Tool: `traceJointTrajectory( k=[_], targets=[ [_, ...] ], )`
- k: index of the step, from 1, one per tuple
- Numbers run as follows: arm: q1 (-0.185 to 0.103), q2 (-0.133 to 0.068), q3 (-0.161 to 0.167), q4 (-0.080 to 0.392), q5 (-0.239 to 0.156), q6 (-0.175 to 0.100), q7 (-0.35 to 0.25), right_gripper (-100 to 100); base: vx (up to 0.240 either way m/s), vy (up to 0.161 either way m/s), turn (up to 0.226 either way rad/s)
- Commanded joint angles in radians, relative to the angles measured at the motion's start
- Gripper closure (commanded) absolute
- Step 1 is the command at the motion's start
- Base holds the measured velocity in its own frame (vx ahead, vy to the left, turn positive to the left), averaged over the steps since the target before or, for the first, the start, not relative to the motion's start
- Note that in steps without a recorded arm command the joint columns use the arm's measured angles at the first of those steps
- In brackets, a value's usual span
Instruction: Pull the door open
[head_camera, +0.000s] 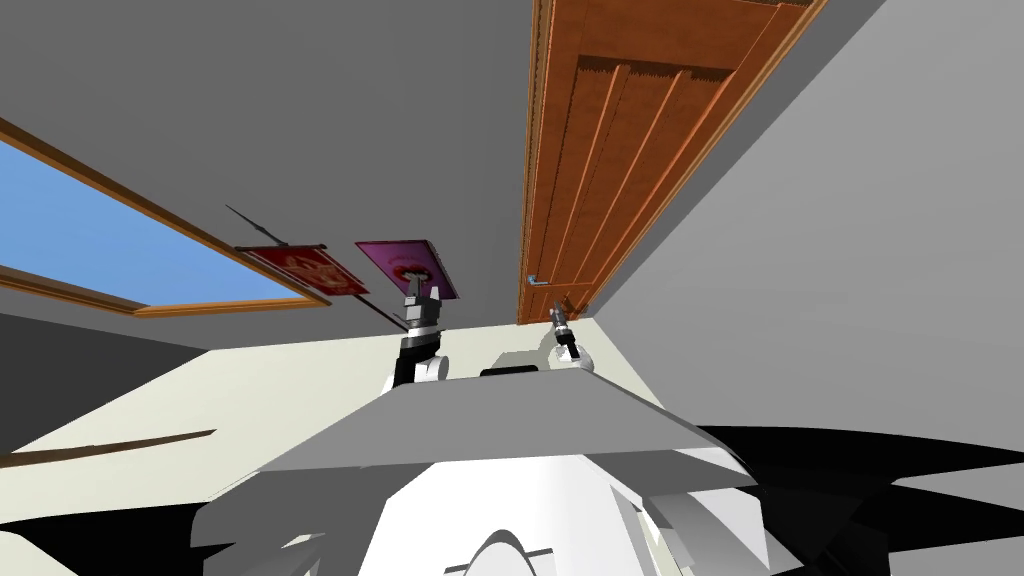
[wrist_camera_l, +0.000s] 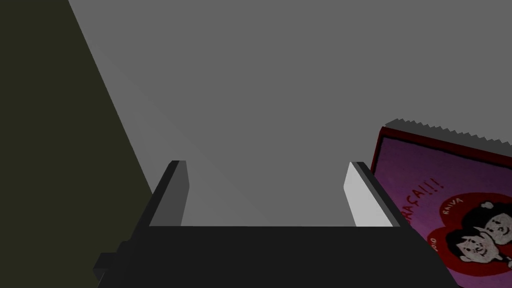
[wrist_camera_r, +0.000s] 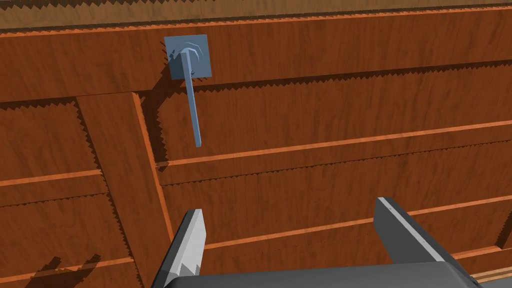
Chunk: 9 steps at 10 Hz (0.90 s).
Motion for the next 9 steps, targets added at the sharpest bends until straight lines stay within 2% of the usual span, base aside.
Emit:
traceJointTrajectory(
  k=[1, 6, 8, 9],
  targets=[
    [-0.015, -0.002, -0.003, 0.043, 0.003, -0.010, -0.003, -100, 0.098, 0.013, 0.039],
    [-0.056, -0.009, -0.012, 0.157, 0.011, -0.035, -0.013, -100, 0.099, 0.002, 0.036],
    [-0.083, -0.013, -0.018, 0.231, 0.016, -0.051, -0.020, -100, 0.149, -0.001, 0.061],
    [-0.089, -0.014, -0.019, 0.249, 0.018, -0.055, -0.021, -100, 0.150, 0.003, 0.049]
  ],
)
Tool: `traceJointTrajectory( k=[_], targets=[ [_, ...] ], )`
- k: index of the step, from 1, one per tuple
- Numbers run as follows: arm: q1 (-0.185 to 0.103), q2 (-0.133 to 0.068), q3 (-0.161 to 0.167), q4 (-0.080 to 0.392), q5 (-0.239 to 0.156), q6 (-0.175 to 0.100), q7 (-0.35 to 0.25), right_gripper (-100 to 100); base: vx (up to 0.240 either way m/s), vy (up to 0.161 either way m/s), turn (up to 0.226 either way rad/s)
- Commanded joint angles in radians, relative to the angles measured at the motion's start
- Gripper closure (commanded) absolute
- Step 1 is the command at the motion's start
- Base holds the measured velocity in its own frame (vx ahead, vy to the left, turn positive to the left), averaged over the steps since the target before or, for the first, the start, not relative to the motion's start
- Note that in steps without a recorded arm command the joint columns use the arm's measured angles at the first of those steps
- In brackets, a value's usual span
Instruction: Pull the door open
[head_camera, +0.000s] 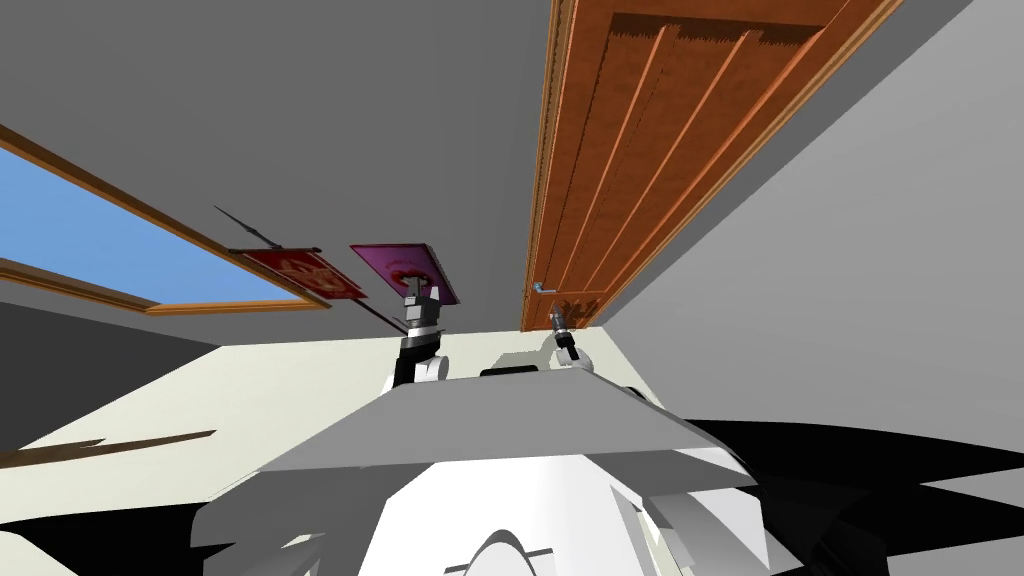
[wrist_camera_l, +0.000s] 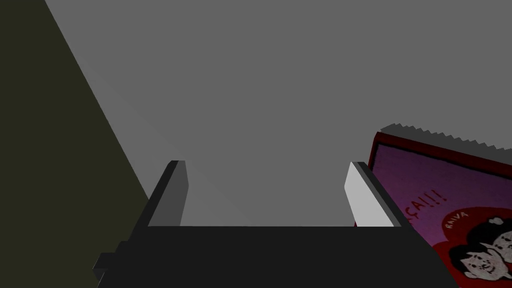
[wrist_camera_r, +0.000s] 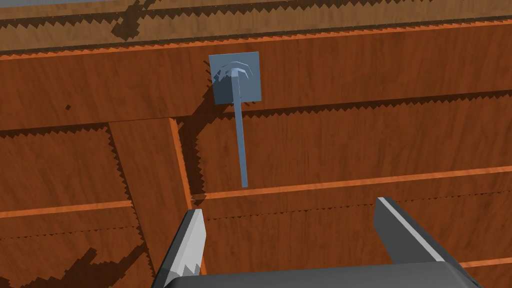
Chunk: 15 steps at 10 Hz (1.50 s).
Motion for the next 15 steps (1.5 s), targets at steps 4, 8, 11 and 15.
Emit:
traceJointTrajectory(
  k=[4, 8, 11, 15],
  targets=[
    [-0.036, -0.004, -0.008, 0.094, 0.006, -0.020, -0.007, -100, 0.119, -0.011, 0.030],
    [-0.031, -0.027, -0.018, 0.121, 0.000, -0.035, -0.025, -100, 0.082, 0.010, 0.052],
    [-0.010, -0.063, -0.034, 0.136, -0.014, -0.057, -0.051, -100, 0.182, 0.059, 0.128],
    [0.019, -0.115, -0.056, 0.158, -0.034, -0.088, -0.088, -100, 0.178, 0.029, 0.124]
  ],
)
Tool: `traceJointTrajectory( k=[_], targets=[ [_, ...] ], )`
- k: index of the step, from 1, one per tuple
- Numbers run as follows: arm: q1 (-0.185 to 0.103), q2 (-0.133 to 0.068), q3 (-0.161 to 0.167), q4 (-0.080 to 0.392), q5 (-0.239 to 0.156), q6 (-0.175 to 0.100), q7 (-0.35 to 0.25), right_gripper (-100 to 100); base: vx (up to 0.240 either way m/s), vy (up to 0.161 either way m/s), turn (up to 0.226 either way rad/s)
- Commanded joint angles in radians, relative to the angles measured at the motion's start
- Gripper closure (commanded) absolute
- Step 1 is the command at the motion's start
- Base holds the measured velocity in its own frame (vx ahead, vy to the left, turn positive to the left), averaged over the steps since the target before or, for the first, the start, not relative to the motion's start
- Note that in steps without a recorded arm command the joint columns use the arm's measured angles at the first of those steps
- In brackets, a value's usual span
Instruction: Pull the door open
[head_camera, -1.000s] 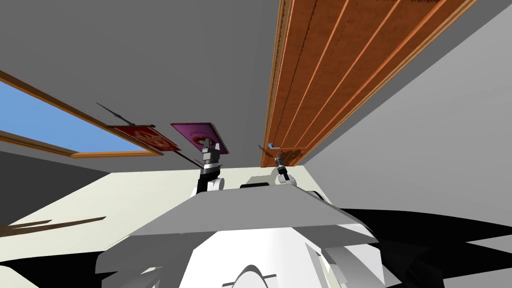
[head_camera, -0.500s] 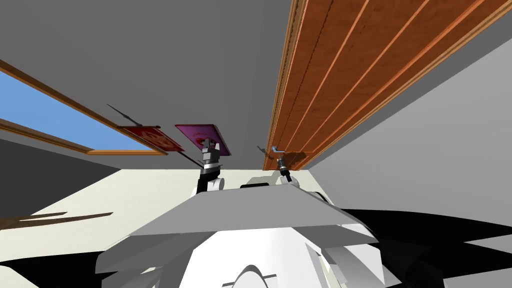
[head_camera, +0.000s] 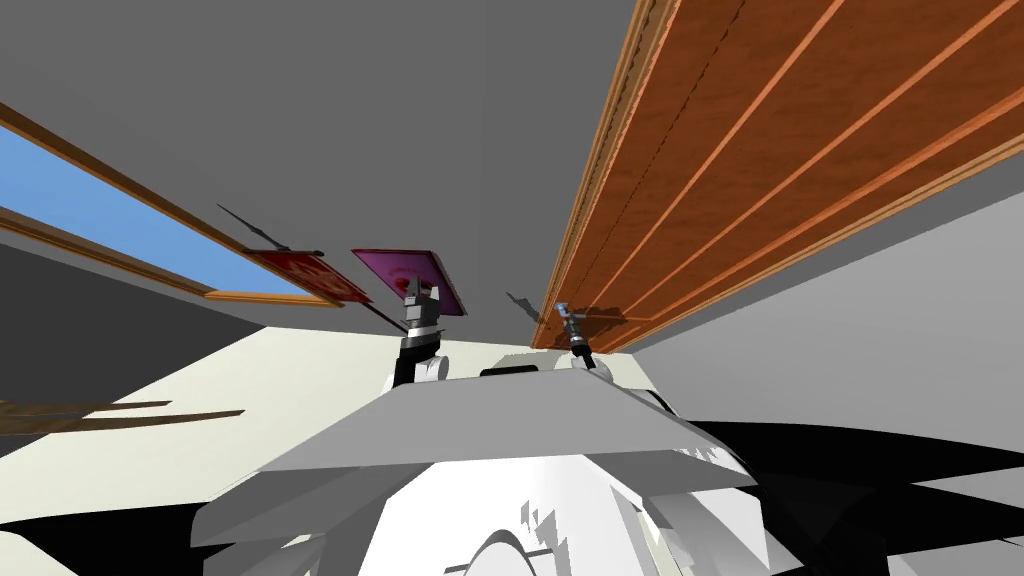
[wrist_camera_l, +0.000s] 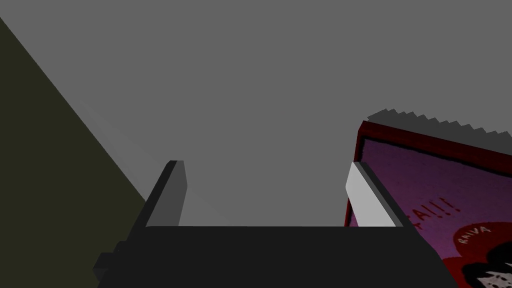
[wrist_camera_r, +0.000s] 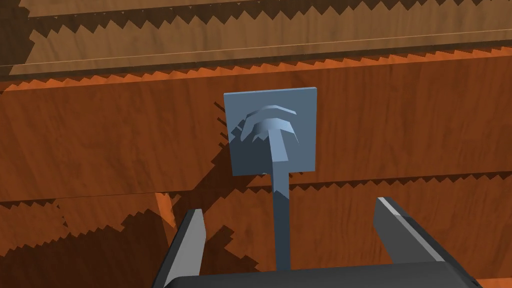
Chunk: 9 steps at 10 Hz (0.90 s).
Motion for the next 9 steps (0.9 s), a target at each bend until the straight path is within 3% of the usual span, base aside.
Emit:
traceJointTrajectory(
  k=[1, 2, 3, 8, 9],
  targets=[
    [0.006, -0.017, -0.009, 0.014, -0.007, -0.014, -0.013, -100, 0.195, -0.010, 0.106],
    [-0.003, -0.012, -0.006, 0.021, -0.005, -0.013, -0.009, -100, 0.090, -0.008, 0.020],
    [-0.003, -0.012, -0.006, 0.021, -0.005, -0.013, -0.009, 100, -0.014, 0.001, -0.015],
    [-0.003, -0.012, -0.006, 0.021, -0.005, -0.013, -0.009, 100, -0.017, 0.001, 0.000],
    [0.001, -0.017, 0.019, 0.016, 0.004, -0.019, -0.022, 100, -0.110, -0.016, 0.003]
  ],
)
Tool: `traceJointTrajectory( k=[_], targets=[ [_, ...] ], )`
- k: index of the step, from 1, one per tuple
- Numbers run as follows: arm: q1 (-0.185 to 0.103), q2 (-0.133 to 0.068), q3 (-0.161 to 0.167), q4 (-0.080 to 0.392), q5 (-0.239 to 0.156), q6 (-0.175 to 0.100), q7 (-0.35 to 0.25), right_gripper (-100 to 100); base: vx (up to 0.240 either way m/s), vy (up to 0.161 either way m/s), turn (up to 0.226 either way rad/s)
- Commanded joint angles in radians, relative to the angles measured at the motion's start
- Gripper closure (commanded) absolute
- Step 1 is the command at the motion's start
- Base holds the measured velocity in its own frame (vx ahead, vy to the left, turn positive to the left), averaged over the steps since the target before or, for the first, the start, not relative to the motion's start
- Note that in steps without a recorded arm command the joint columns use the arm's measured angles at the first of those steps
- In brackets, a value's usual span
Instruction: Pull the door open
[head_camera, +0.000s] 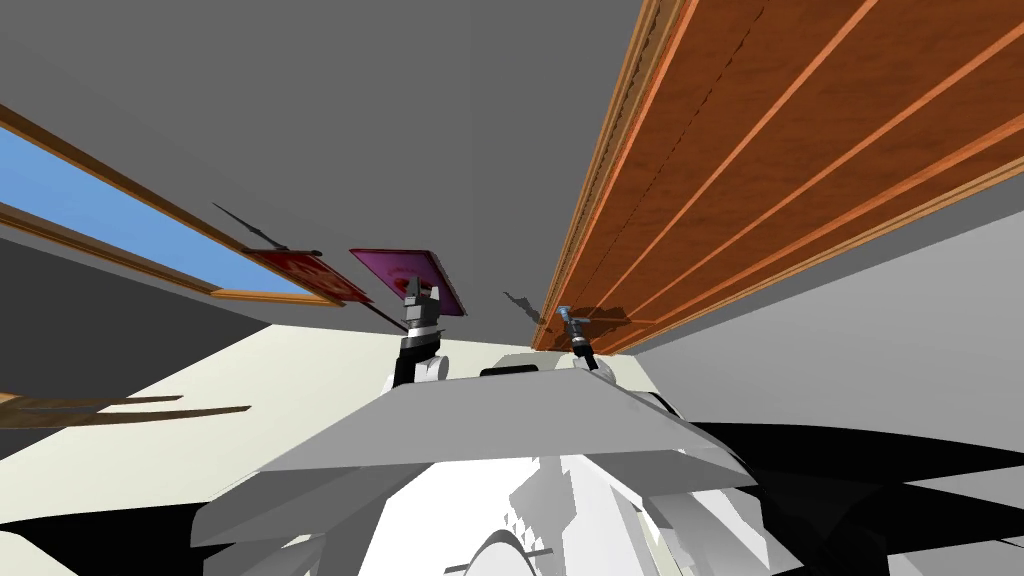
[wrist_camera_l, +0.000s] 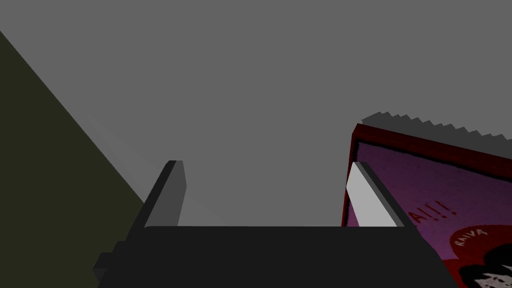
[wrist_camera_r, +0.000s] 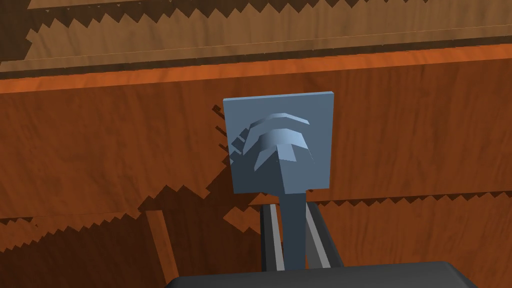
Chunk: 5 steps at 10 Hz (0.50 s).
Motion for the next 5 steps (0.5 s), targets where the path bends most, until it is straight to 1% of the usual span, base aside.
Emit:
traceJointTrajectory(
  k=[1, 2, 3, 4, 5],
  targets=[
    [-0.017, -0.002, 0.012, 0.039, 0.004, -0.023, -0.006, 100, -0.141, -0.028, 0.007],
    [-0.017, -0.002, 0.012, 0.039, 0.004, -0.023, -0.006, 100, -0.067, -0.014, 0.006],
    [-0.010, -0.010, 0.046, 0.029, 0.016, -0.034, -0.024, 100, -0.129, -0.031, -0.013],
    [-0.009, -0.012, 0.056, 0.027, 0.019, -0.037, -0.030, 100, -0.207, -0.052, -0.002],
    [-0.009, -0.012, 0.056, 0.027, 0.019, -0.037, -0.030, 100, -0.145, -0.033, 0.007]
  ],
)
